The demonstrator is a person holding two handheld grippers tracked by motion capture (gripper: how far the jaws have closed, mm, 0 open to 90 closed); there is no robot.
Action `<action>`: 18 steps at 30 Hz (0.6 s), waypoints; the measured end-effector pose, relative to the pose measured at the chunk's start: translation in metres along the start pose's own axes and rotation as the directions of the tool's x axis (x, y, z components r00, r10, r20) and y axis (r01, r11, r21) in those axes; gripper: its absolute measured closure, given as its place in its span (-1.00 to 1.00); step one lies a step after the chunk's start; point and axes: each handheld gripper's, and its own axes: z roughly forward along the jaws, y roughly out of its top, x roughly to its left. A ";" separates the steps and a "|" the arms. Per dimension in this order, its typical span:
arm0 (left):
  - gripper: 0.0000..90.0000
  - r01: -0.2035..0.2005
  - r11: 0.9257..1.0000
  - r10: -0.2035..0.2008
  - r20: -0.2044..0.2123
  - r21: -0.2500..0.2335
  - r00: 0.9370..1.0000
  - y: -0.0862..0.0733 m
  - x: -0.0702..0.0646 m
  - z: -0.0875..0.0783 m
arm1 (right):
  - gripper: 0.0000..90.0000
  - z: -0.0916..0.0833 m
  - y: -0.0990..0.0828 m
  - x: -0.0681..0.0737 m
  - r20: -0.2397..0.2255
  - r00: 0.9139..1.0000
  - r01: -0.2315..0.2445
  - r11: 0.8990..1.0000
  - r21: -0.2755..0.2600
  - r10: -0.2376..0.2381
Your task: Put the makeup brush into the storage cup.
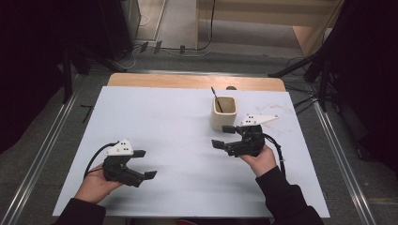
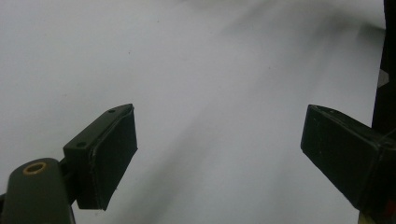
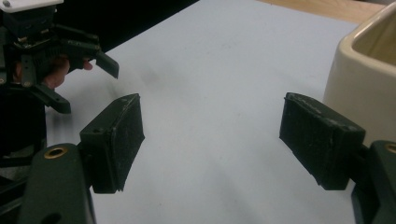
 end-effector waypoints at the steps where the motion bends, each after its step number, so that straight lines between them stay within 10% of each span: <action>1: -0.76 0.001 1.000 -0.001 0.001 0.001 1.000 0.000 0.000 0.000 | -0.50 -0.001 -0.002 0.000 0.002 1.000 -0.002 1.000 0.002 0.002; 18: -0.76 0.003 1.000 -0.003 -0.006 0.009 1.000 0.000 0.001 0.000 | -0.52 -0.017 -0.027 0.008 0.044 0.998 0.035 0.998 0.059 -0.038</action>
